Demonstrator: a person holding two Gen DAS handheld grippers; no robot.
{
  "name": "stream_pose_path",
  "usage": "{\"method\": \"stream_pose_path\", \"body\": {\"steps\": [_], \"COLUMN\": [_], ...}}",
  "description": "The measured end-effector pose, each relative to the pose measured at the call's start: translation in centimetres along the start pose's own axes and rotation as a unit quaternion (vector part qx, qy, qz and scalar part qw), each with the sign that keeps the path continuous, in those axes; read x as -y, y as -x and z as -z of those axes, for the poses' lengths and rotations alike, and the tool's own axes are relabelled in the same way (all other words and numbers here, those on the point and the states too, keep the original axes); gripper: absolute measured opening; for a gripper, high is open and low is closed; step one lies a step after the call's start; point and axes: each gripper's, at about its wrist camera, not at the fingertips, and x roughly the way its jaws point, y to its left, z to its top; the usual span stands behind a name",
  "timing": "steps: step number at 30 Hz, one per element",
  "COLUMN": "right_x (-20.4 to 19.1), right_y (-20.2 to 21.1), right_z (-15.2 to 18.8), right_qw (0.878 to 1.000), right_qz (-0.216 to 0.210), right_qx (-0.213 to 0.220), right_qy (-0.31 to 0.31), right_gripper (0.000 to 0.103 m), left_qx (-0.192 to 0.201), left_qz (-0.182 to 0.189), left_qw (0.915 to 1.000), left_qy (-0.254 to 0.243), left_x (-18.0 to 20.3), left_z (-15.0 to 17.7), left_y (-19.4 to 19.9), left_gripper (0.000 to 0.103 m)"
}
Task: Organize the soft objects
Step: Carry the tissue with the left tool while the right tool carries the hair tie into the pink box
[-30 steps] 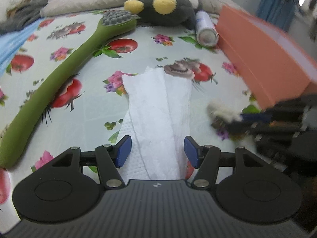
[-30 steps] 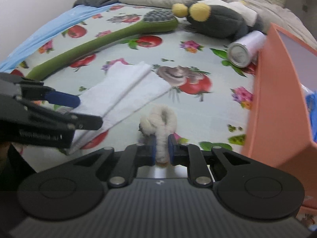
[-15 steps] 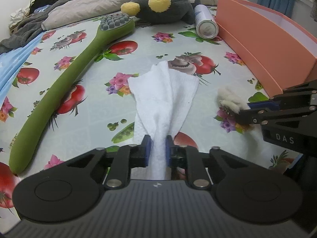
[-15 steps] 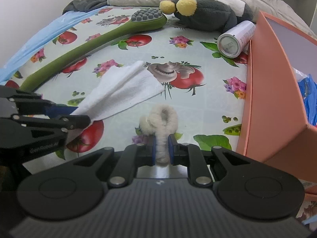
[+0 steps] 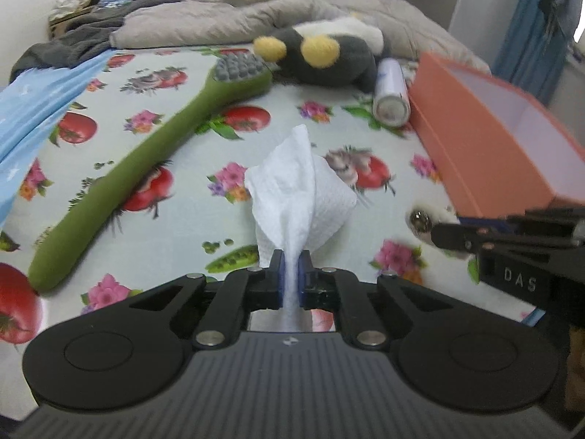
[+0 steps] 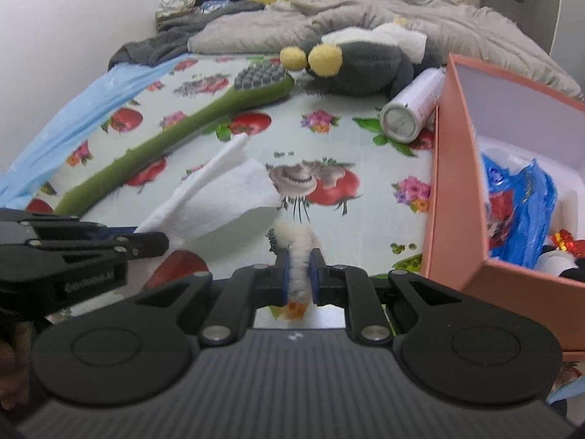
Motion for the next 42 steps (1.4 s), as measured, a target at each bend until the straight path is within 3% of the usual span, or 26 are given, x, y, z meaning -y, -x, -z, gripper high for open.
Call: {"method": "stream_pose_path", "body": {"steps": [22, 32, 42], "right_x": [0.5, 2.0, 5.8], "right_y": [8.9, 12.9, 15.5], "right_z": [-3.9, -7.0, -8.4], "right_qw": [0.995, 0.989, 0.982], "right_qz": [-0.010, -0.010, 0.029], "right_qx": [0.097, 0.148, 0.187], "right_qy": [-0.019, -0.012, -0.023], "right_gripper": [0.013, 0.013, 0.013], "left_qx": [0.042, 0.076, 0.093], "left_qz": [0.066, 0.096, 0.134], "left_qw": [0.9944, 0.9903, 0.9856], "left_qy": [0.072, 0.066, 0.043], "left_x": [1.9, 4.3, 8.6], "left_z": [-4.0, -8.1, -12.2], "left_y": [8.9, 11.6, 10.9], "left_gripper": [0.009, 0.009, 0.009]}}
